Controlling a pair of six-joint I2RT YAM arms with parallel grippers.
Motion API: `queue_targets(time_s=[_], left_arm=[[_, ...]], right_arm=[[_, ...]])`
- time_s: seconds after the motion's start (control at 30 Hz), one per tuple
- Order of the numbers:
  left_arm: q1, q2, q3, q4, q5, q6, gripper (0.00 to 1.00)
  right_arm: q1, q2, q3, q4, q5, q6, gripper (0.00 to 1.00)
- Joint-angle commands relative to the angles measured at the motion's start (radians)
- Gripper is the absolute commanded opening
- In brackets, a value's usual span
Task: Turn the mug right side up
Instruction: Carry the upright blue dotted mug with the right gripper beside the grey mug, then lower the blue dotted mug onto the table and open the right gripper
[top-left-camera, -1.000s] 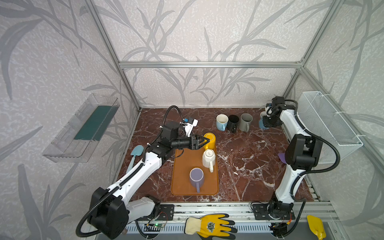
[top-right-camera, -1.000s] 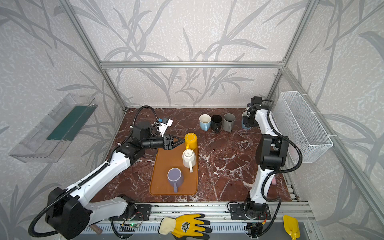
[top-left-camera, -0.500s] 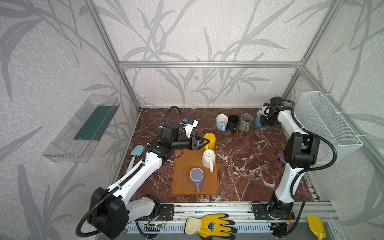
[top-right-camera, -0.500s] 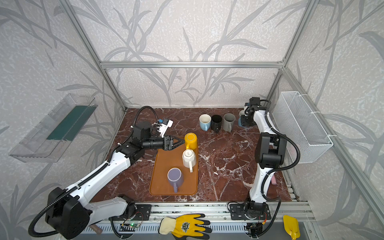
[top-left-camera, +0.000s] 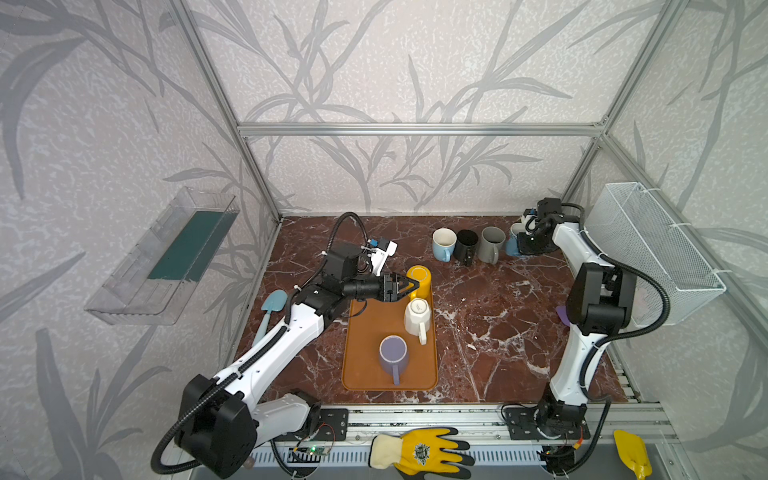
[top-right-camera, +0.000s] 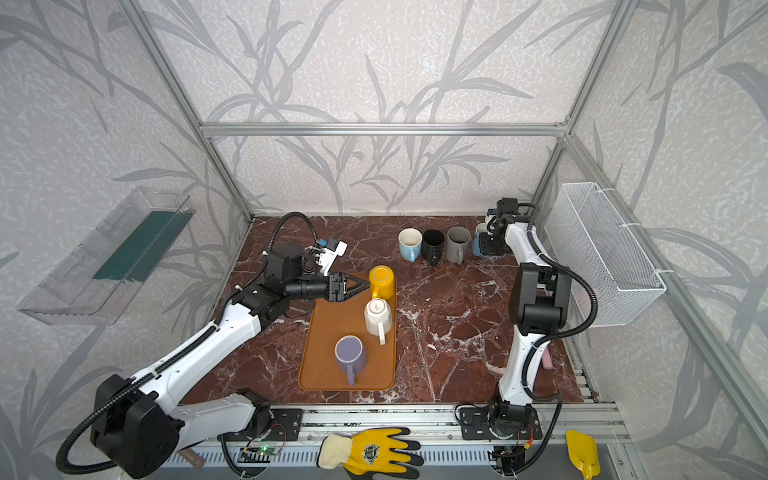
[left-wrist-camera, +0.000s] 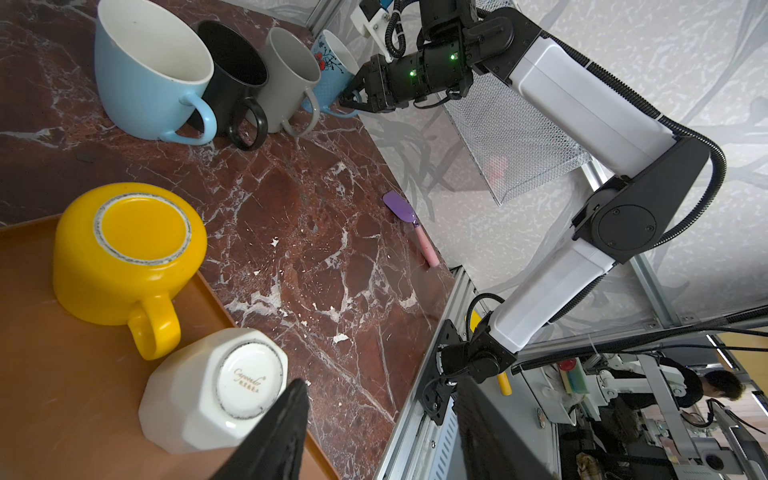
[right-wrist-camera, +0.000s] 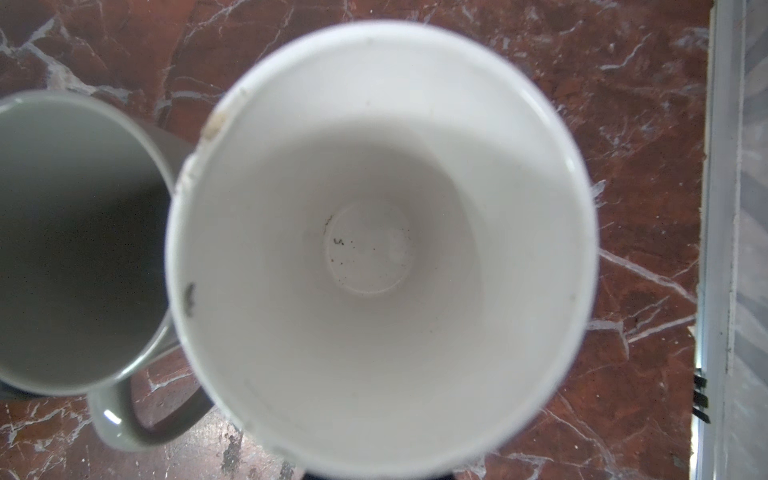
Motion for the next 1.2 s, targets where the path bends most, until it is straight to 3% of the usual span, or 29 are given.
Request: queue_targets(time_s=[0.0, 1.17], left_arm=[[-0.005, -0.01, 0.034, -0.013, 0.0, 0.024, 0.59], [-0.013, -0.007, 0.029, -0.019, -0.006, 0.033, 0.59]], right_arm=[[0.006, 0.011, -0.002, 0.042, -0.008, 0.003, 0.0], [0.044, 0.049, 0.011, -0.007, 0.116, 0.002, 0.02]])
